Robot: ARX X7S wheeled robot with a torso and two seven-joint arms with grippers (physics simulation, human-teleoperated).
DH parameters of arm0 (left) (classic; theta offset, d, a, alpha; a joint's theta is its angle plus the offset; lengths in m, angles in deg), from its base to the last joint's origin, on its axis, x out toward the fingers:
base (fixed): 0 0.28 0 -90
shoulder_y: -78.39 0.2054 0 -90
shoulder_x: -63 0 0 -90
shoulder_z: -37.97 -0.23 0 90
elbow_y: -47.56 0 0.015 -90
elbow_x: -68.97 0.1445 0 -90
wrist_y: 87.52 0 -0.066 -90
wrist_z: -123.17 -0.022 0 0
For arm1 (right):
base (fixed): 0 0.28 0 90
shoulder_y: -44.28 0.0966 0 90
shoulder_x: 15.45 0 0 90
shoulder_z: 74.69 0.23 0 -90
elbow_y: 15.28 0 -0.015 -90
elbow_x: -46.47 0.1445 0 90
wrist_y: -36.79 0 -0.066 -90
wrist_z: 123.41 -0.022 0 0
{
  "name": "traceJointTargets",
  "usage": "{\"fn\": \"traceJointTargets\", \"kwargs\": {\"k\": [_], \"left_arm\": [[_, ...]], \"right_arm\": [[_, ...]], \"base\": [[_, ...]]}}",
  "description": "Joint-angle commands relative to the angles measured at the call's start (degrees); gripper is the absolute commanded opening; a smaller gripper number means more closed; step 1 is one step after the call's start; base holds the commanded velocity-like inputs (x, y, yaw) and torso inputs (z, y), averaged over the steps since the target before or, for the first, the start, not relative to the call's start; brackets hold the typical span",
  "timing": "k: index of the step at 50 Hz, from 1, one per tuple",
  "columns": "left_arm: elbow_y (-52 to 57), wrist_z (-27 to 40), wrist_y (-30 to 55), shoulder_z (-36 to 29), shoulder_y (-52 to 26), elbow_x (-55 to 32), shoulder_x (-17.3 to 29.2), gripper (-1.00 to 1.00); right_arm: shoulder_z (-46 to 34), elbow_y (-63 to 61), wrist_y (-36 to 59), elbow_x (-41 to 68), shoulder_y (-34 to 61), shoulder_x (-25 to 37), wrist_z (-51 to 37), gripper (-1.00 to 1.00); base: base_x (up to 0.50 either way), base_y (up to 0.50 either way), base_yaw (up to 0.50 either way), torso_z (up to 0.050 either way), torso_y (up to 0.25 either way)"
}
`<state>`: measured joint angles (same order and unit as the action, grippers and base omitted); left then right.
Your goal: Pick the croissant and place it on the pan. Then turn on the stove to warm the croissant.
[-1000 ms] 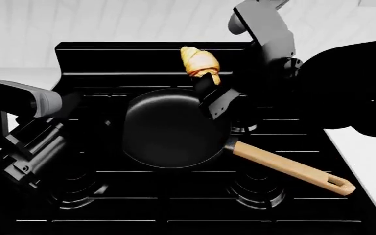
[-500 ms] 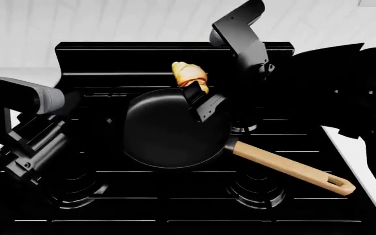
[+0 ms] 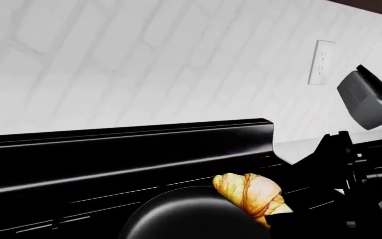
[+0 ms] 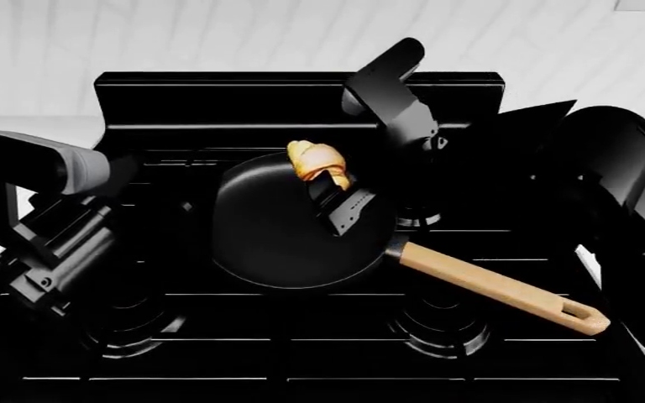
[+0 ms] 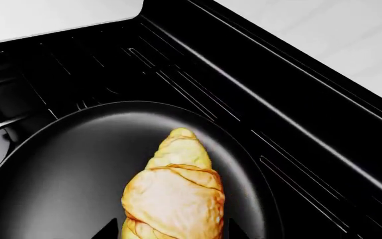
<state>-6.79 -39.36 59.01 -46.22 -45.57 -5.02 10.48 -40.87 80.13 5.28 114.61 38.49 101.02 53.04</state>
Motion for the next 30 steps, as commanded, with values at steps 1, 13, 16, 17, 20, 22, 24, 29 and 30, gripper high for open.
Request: {"fn": "traceJointTargets", "kwargs": {"k": [1,13,16,17,20,22,24,29,30], "left_arm": [[-0.1,-0.1,-0.3,0.0,-0.1,-0.1,0.2,1.0],[-0.5,-0.4,-0.7,-0.3,-0.2,0.1,0.2,1.0],[-0.5,-0.4,-0.8,-0.3,0.0,0.1,0.2,1.0],[-0.5,-0.4,-0.9,-0.3,0.0,0.2,0.2,1.0],[-0.5,-0.4,-0.9,-0.3,0.1,0.1,0.2,1.0],[-0.6,-0.5,-1.0,-0.3,0.2,0.1,0.3,1.0],[-0.6,-0.4,-1.0,-0.3,0.4,0.1,0.3,1.0],[-0.6,-0.3,-1.2,-0.2,0.4,0.0,0.5,1.0],[-0.6,-0.4,-1.2,-0.2,0.5,0.0,0.5,1.0]], "right_arm": [[-1.2,-0.1,0.4,-1.1,-0.1,-0.5,1.6,-1.0],[-2.8,-0.5,0.9,-1.6,0.0,-0.9,3.2,-1.0],[-2.9,-0.5,0.9,-1.5,0.0,-0.9,3.3,-1.0],[-2.8,-0.6,0.9,-1.4,-0.1,-0.9,3.4,-1.0],[-2.9,-0.6,1.0,-1.3,-0.1,-1.0,3.4,-1.0],[-3.0,-0.6,1.1,-1.3,-0.1,-1.0,3.4,-1.0],[-3.1,-0.5,1.1,-1.3,-0.1,-1.1,3.5,-1.0],[-3.3,-0.5,1.2,-1.3,0.0,-1.2,3.7,-1.0],[-3.3,-0.6,1.2,-1.3,0.0,-1.2,3.7,-1.0]], "base": [[0.0,0.0,0.0,0.0,0.0],[0.0,0.0,0.0,0.0,0.0],[0.0,0.0,0.0,0.0,0.0],[0.0,0.0,0.0,0.0,0.0],[0.0,0.0,0.0,0.0,0.0],[0.0,0.0,0.0,0.0,0.0],[0.0,0.0,0.0,0.0,0.0],[0.0,0.0,0.0,0.0,0.0],[0.0,0.0,0.0,0.0,0.0]]}}
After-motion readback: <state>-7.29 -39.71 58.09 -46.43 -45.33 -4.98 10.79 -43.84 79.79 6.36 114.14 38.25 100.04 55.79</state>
